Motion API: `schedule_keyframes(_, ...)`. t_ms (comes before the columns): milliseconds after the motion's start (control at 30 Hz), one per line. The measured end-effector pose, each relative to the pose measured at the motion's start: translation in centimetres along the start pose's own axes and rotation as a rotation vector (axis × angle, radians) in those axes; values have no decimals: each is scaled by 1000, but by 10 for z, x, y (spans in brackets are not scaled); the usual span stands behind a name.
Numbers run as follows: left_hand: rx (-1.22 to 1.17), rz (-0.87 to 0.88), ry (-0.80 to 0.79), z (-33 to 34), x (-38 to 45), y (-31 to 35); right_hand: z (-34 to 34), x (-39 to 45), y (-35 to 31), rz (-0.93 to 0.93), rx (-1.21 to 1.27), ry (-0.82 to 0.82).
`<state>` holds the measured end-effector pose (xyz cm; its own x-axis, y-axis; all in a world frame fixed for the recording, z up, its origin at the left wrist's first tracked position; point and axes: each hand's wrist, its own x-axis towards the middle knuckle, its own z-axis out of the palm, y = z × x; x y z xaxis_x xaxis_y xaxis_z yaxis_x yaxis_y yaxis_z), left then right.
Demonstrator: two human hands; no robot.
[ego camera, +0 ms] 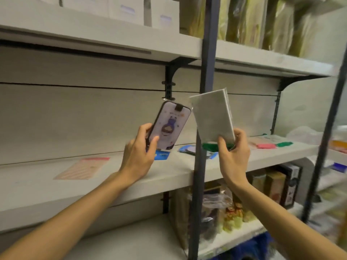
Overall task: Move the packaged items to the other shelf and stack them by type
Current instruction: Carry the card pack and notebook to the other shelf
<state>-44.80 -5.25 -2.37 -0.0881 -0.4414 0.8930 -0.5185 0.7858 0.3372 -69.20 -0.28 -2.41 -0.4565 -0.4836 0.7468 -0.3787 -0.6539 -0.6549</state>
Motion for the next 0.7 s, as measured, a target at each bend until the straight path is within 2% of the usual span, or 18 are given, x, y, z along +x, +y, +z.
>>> schedule_keyframes(133, -114, -1, -86, 59, -7, 44, -55, 14, 16, 41, -28, 18)
schedule_keyframes(233, -60, 38, -233, 101, -9, 58, -89, 28, 37, 63, -76, 20)
schedule_keyframes(300, -83, -2, -276, 126, -10, 62, -104, 35, 50, 88, -96, 16)
schedule_keyframes(500, -385, -401, -171, 206, 2, 70, -129, 54, 86, 128, -59, 52)
schedule_keyframes(567, -363, -442, -110, 228, 9, 68, -133, 62, 103, 140, -55, 66)
schedule_keyframes(700, -257, -442, -145, 273, 13, 66, -133, 88, 140, 147, -86, 50)
